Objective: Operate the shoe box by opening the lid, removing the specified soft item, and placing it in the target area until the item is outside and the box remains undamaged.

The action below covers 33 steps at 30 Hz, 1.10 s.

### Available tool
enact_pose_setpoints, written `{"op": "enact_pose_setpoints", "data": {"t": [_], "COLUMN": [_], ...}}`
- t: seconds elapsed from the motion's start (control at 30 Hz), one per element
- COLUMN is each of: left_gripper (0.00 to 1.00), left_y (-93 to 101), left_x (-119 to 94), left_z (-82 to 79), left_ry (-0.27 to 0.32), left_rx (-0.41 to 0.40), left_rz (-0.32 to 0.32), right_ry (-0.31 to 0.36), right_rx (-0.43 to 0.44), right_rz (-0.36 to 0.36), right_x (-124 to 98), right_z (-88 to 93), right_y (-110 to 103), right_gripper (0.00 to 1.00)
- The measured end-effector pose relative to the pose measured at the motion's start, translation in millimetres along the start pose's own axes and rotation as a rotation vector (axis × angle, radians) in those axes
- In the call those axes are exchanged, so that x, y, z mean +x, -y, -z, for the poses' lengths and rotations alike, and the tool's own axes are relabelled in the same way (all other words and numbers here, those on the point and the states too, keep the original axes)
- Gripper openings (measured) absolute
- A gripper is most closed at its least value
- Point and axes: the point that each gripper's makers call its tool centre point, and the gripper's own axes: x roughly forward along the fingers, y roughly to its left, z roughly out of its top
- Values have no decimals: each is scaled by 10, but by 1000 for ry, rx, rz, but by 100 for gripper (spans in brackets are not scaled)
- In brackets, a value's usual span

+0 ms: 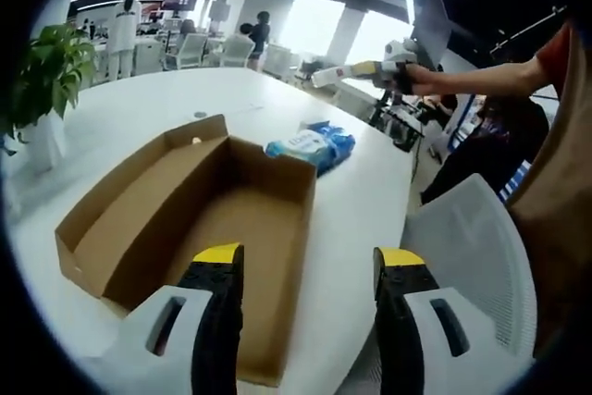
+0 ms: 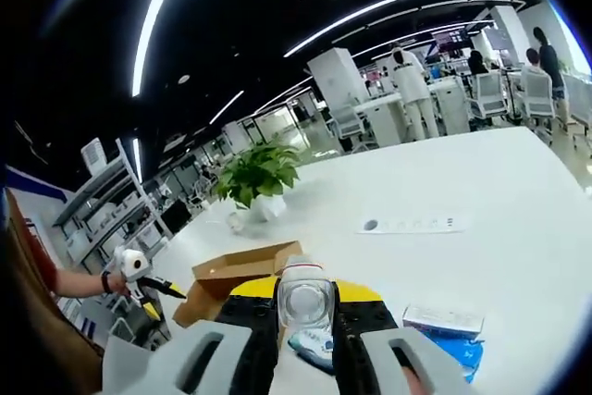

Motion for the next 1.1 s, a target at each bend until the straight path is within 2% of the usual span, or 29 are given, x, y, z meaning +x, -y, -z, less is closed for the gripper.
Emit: {"op": "enact_pose_setpoints", "data": {"t": [0.33,0.57,0.83,1.1], "left_gripper": [56,56,56,56], "left_y": [-9,-18,-8,22], "left_x": [-17,-24,-28,-42], "left_z": [8,13,56,73], "left_ry": [-2,-3,-13,-21], "left_rx": [-5,-6,-9,-6], "left_rz": [-5,-9,-13,-18], "right_ry": [-73,-170,-311,-427], "right_rx": [-63,-156,-316,-429], "right_rz": [11,6,-11,-22], "right_x": [152,279,416,556], "right_z": [-92,-142,-56,47], "right_y": [133,221,284,399], "right_gripper": [16,16,16,16]}}
